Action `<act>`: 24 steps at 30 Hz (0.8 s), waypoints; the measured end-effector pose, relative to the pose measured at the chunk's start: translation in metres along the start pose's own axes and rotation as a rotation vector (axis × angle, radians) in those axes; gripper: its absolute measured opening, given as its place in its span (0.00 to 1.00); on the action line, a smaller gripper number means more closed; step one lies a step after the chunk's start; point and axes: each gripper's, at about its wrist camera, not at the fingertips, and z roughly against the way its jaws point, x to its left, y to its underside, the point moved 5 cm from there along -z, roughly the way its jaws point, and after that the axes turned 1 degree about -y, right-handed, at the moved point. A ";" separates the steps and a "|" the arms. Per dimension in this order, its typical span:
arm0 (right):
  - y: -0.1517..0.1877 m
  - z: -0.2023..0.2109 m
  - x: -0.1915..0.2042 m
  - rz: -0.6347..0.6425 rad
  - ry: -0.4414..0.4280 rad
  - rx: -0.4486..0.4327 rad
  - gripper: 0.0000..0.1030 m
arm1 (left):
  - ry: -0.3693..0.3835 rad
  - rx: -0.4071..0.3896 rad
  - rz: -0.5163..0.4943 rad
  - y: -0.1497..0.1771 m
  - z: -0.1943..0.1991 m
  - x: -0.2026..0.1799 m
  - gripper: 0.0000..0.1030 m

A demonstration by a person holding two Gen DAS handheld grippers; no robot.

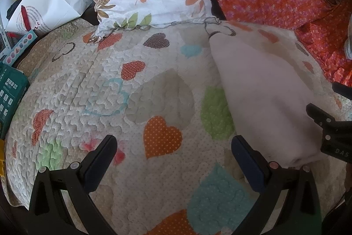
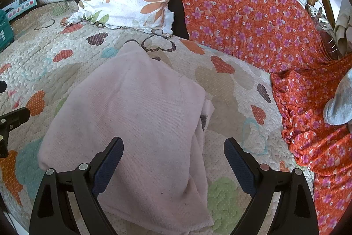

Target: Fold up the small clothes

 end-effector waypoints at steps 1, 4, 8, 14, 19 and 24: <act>0.000 0.000 0.000 -0.001 0.000 -0.001 0.92 | 0.001 0.000 -0.001 0.000 0.000 0.001 1.00; 0.000 0.000 0.001 -0.002 0.000 0.000 0.92 | 0.004 0.000 0.002 0.000 0.000 0.001 1.00; 0.000 0.000 0.000 0.000 0.002 -0.001 0.92 | 0.006 0.001 0.003 0.000 0.000 0.001 1.00; -0.002 0.000 0.001 0.004 0.002 -0.004 0.92 | 0.019 0.008 0.004 0.001 -0.001 -0.001 1.00; -0.002 0.001 0.003 0.004 0.003 -0.004 0.92 | 0.020 0.004 0.001 0.002 0.000 -0.002 1.00; -0.001 0.001 0.004 0.004 0.004 -0.003 0.92 | 0.023 -0.005 -0.008 0.001 0.002 -0.002 1.00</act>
